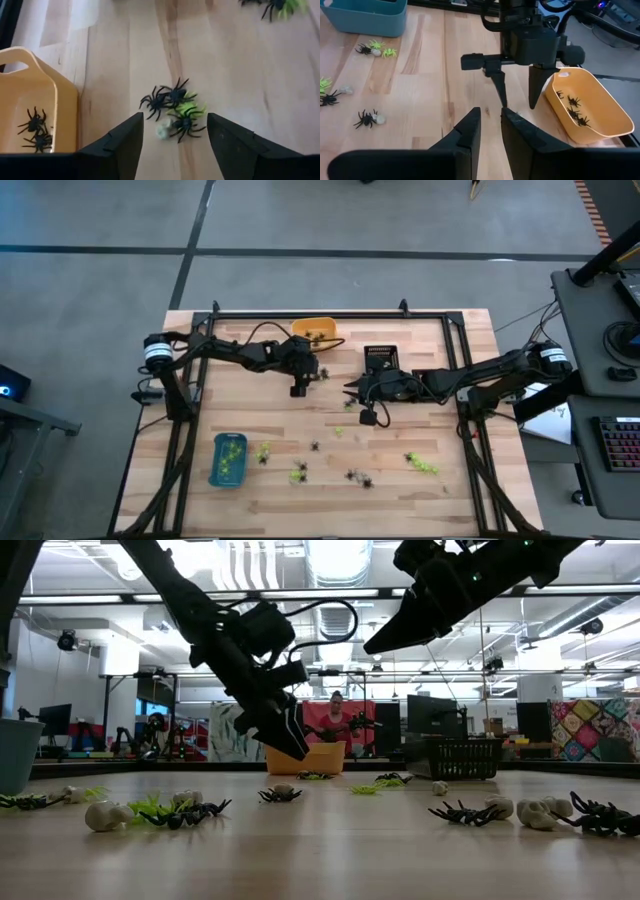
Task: Sort Halloween decoration
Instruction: Put the black spider toy into the yellow bin
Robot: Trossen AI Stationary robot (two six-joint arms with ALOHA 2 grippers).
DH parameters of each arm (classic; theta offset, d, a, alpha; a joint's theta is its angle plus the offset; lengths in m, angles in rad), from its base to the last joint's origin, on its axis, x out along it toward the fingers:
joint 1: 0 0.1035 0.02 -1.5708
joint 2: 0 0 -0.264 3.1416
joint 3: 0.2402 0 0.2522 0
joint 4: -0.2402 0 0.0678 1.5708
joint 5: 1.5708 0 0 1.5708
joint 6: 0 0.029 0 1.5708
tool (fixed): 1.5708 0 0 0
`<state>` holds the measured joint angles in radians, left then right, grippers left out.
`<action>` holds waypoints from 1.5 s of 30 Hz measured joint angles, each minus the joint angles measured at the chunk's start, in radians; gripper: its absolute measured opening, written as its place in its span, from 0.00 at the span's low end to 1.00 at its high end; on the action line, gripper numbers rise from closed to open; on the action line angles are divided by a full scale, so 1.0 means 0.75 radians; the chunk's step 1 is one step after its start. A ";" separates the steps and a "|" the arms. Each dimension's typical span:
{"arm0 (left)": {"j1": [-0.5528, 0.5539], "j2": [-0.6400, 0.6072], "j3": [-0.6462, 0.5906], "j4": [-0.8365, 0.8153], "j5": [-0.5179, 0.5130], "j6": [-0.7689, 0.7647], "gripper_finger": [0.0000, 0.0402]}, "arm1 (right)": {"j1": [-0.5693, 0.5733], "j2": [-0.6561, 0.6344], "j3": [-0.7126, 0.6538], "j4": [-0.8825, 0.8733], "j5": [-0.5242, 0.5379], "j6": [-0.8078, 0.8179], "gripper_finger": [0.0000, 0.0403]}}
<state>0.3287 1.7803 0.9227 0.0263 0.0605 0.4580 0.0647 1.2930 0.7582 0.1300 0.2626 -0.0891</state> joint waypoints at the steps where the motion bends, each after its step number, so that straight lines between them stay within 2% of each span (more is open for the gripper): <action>1: 0.004 0.001 0.001 -0.001 -0.001 0.016 0.48 | 0.000 0.000 0.000 -0.001 0.000 0.000 0.16; 16: 0.031 0.002 0.001 0.003 -0.002 0.187 0.39 | 0.000 0.000 -0.003 -0.001 0.000 -0.001 0.16; 26: 0.036 0.070 0.000 0.069 0.000 0.219 0.38 | -0.003 0.001 -0.003 -0.001 0.000 -0.001 0.15; 29: 0.039 0.090 0.000 0.069 -0.039 0.221 0.38 | -0.004 0.001 -0.003 -0.001 0.000 -0.001 0.16; 45: 0.040 0.094 0.000 0.060 -0.057 0.205 0.38 | -0.009 0.002 -0.005 -0.003 0.000 -0.020 0.15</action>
<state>0.3584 1.8511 0.9226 0.0712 0.0177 0.6121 0.0578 1.2942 0.7547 0.1280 0.2626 -0.1039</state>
